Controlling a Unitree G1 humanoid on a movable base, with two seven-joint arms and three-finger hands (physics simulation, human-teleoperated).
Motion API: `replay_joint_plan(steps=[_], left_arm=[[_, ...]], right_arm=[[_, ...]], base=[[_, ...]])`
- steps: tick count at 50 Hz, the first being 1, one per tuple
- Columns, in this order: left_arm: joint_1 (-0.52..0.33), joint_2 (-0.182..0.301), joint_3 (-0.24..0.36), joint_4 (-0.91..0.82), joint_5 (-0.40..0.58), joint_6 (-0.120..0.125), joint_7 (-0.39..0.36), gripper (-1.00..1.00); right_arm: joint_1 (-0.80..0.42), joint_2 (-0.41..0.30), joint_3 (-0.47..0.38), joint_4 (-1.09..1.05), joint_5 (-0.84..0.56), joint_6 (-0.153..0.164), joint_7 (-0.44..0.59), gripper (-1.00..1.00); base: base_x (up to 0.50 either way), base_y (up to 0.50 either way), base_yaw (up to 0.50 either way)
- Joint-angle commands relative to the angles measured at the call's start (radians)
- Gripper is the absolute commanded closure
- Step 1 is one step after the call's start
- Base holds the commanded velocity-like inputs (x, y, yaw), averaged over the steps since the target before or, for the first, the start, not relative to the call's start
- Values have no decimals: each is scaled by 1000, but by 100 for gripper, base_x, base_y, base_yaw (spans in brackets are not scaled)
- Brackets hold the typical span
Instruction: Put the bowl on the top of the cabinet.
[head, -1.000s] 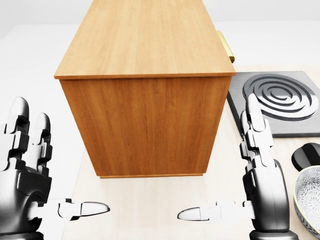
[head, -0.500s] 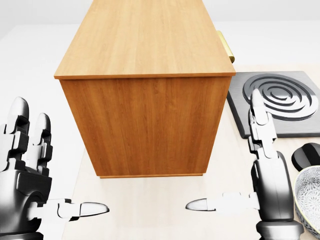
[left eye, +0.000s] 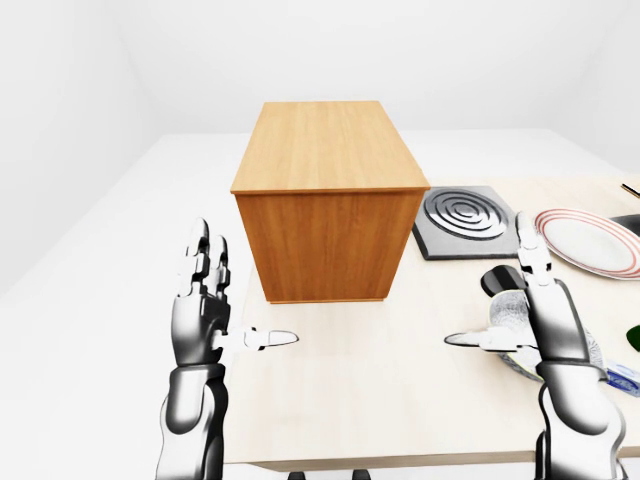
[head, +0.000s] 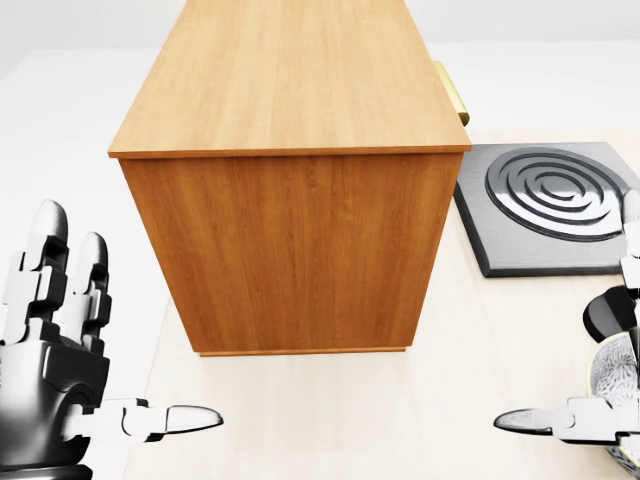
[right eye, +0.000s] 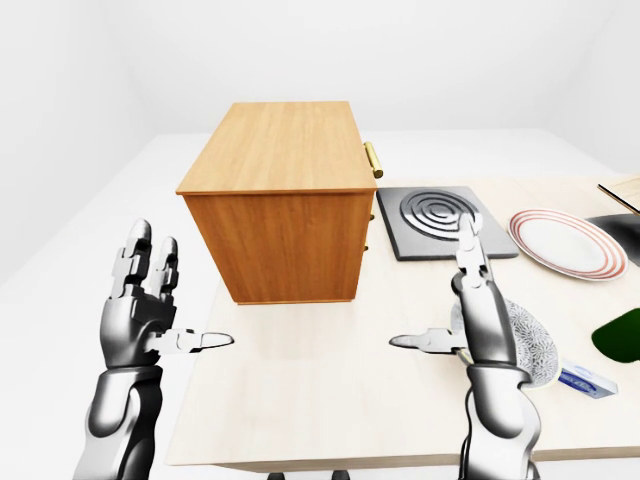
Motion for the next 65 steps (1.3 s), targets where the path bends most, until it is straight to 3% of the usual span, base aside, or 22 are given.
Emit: replay_joint_plan(steps=[1,9,13,19,22,26,40,65], left_arm=[[0,0,-2,10,4,0,1,-100],[1,0,-3,11,5,0,1,-100],[2,0,-4,11,5,0,1,-100],[4,0,-6,7,7,0,2,-100],[4,0,-7,10,6,0,1,-100],[5,0,-8,10,8,0,0,-100],[3,1,-10,21,10,0,-2,-100],[4,0,-13,37,13,0,-3,-100]], right_arm=[[18,9,-97,-51,-34,5,81,-100],[51,32,-148,-141,-47,-6,167,-100],[76,44,-161,-114,-75,-60,183,-100],[94,51,-190,-95,-110,-97,220,-100],[92,47,-219,-92,-113,-102,246,-100],[96,47,-234,-60,-139,-138,257,-100],[109,38,-272,-3,-204,-139,293,-100],[166,52,-261,143,-323,-139,307,-100]], base=[[0,0,0],[0,0,0],[0,0,0],[0,0,0],[0,0,0],[0,0,0],[0,0,0],[0,0,0]])
